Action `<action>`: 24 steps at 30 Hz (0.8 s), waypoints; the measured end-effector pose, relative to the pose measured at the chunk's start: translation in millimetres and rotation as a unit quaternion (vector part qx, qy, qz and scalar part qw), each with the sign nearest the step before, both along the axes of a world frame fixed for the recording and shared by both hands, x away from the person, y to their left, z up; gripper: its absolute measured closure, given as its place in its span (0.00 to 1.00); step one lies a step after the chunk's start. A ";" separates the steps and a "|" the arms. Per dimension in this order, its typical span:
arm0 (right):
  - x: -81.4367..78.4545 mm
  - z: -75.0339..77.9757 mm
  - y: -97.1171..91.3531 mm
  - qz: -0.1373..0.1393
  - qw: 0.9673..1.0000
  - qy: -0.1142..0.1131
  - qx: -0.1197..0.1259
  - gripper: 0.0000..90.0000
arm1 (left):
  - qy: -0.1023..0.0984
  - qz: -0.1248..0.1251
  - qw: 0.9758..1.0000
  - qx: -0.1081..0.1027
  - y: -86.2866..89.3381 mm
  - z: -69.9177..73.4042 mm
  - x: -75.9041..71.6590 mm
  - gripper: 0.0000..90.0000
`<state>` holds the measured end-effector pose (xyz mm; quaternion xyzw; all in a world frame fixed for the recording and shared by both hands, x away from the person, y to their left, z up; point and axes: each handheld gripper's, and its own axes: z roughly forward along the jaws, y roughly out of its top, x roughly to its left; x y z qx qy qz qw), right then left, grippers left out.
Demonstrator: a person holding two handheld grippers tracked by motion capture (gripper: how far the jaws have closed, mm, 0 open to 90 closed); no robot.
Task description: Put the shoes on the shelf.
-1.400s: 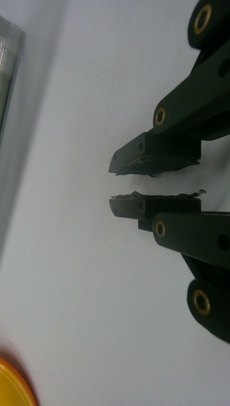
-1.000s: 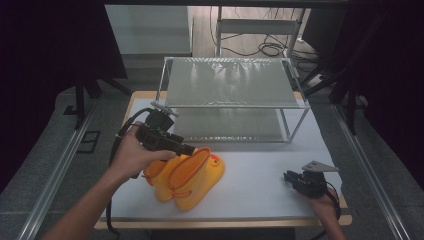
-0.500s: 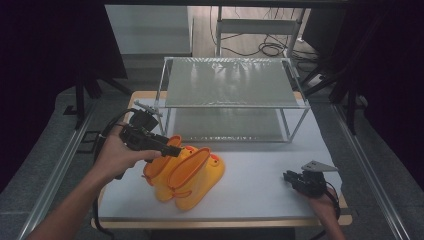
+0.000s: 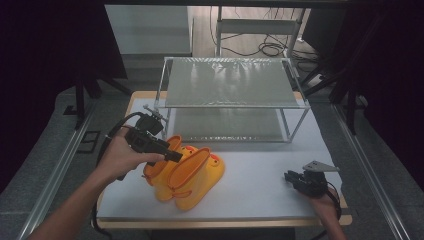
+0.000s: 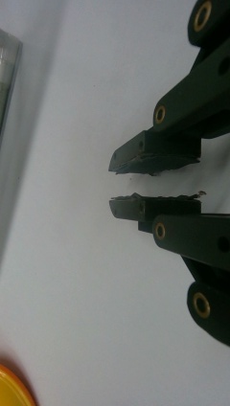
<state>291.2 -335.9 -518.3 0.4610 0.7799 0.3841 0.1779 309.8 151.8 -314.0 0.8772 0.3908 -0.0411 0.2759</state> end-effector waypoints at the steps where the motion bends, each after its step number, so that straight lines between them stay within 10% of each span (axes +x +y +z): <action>1: -0.2 0.0 -0.3 -0.001 1.000 0.000 0.001 0.84 | 0.004 -0.002 1.000 0.001 -0.4 -1.1 0.1 0.39; 12: 0.2 0.0 0.8 0.000 1.000 0.001 0.000 0.84 | 0.025 -0.005 0.999 0.023 -10.5 -18.1 2.4 0.33; 24: 0.6 -0.3 0.7 -0.001 1.000 0.000 0.001 0.84 | 0.018 0.009 0.999 0.045 -27.6 -31.4 4.6 0.50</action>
